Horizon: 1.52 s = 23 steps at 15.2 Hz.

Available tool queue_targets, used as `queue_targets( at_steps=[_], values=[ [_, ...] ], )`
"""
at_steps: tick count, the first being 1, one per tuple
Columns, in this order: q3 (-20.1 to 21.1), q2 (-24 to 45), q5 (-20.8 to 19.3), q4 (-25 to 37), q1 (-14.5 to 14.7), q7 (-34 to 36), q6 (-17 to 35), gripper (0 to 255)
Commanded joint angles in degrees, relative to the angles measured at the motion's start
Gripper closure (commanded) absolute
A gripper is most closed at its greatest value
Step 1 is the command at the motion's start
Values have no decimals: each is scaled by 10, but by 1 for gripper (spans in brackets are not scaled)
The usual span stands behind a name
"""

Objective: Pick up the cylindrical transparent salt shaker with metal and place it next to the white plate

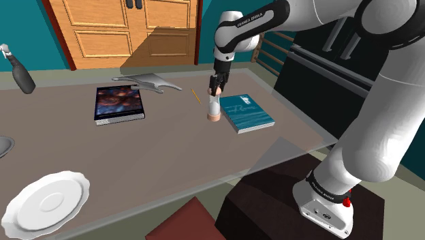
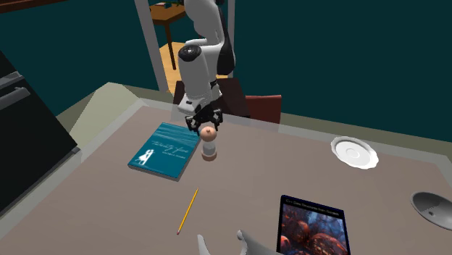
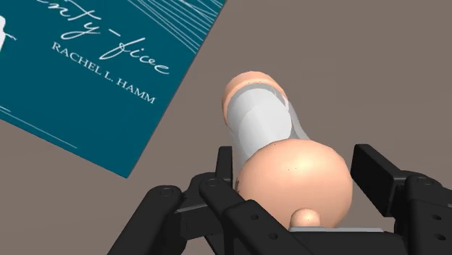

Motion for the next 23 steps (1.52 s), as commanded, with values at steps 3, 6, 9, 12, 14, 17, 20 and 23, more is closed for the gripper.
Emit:
queue_targets(
  at_steps=[3, 6, 9, 12, 14, 17, 20, 23],
  values=[
    [-1, -15, -4, 13, -1, 2, -27, 255],
    [-2, -24, -6, 25, 0, 5, -48, 255],
    [-2, -32, -8, 38, 0, 8, -70, 255],
    [-3, -39, -10, 52, 0, 10, -91, 255],
    [-3, -44, -11, 62, 0, 12, -105, 255],
    [-3, -49, -13, 79, 0, 14, -127, 255],
    [-3, -53, -14, 96, 0, 16, -149, 255],
    [-3, -57, -15, 115, -1, 18, -171, 255]
  ],
)
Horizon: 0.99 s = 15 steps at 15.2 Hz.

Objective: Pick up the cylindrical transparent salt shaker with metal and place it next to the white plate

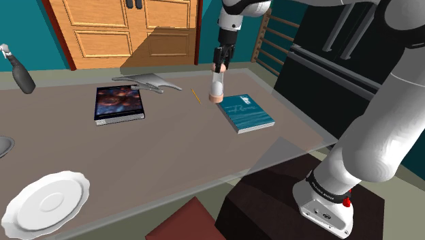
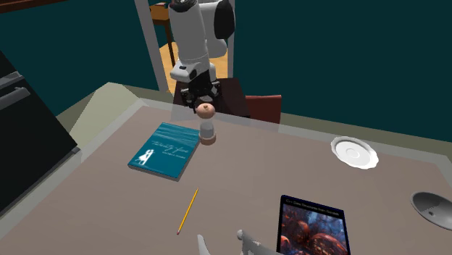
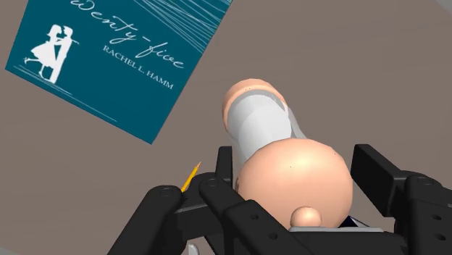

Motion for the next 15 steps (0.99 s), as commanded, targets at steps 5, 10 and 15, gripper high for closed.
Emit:
queue_targets(
  at_steps=[5, 10, 15],
  values=[
    [-1, -5, -2, 43, -1, 4, -47, 255],
    [-1, -5, -2, 82, -1, 6, -86, 255],
    [-1, -1, -2, 125, -2, 9, -125, 255]
  ],
)
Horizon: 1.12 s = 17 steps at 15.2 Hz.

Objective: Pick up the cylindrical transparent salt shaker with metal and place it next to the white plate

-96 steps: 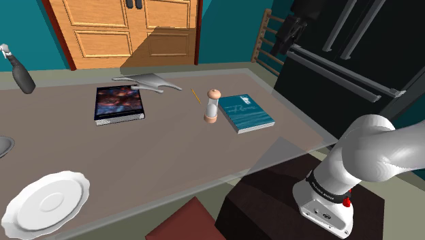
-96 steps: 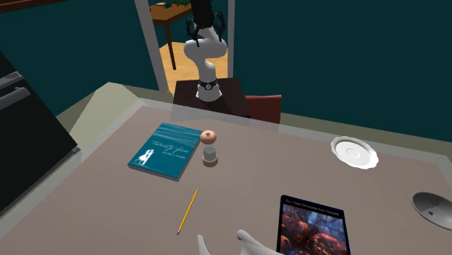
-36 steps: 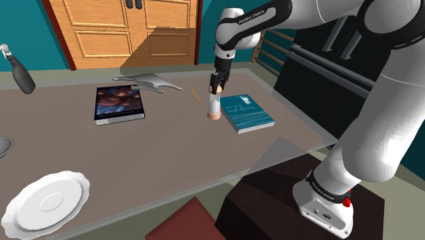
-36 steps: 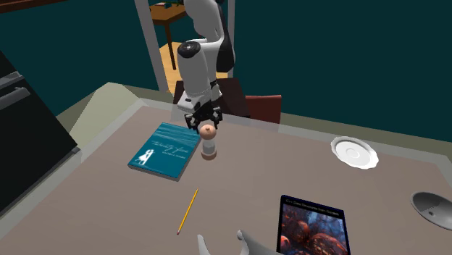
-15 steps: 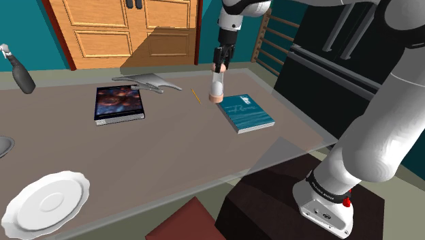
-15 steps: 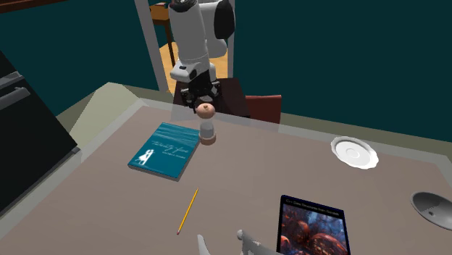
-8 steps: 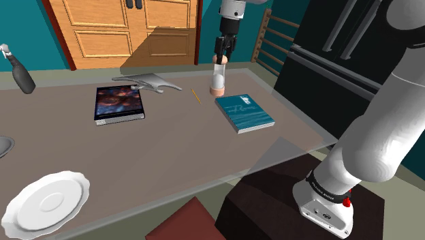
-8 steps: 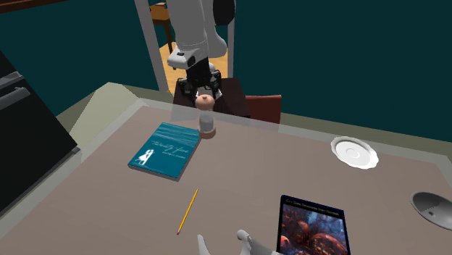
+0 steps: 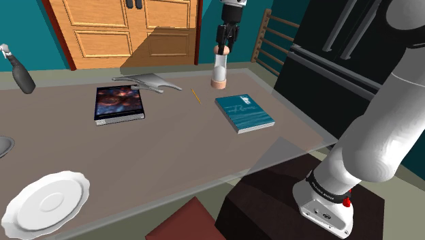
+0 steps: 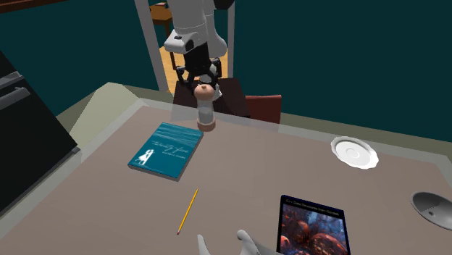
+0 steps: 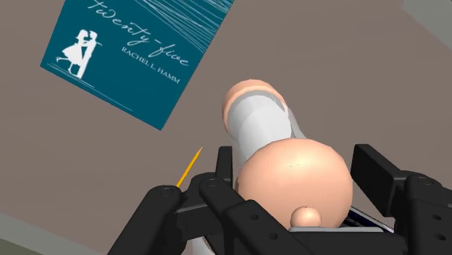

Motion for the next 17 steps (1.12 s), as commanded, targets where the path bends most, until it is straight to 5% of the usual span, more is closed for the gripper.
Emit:
queue_targets(
  at_steps=[1, 7, 17],
  values=[
    [-1, 4, 0, 23, -1, 0, -19, 255],
    [-1, 13, 2, 78, -2, 3, -65, 255],
    [55, 10, 2, 8, 68, 122, 12, 255]
  ],
)
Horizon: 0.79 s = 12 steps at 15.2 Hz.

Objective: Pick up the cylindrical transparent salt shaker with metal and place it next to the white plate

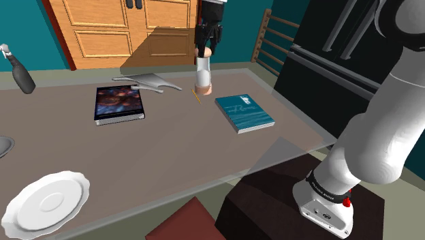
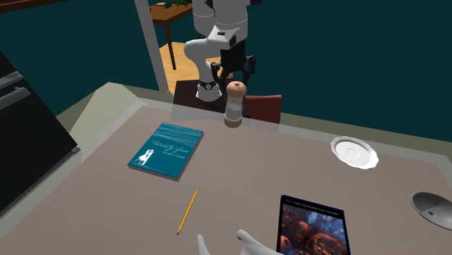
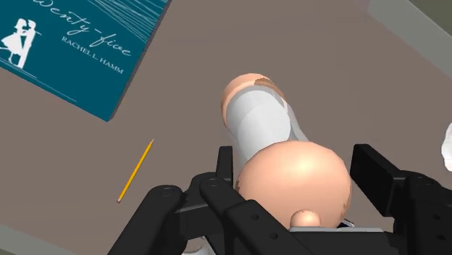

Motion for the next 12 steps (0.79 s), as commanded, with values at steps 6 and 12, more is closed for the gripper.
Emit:
queue_targets(
  at_steps=[6, 12],
  values=[
    [38, 27, -1, -16, 49, 83, 51, 255],
    [66, 73, -6, 7, 91, 150, 80, 255]
  ],
)
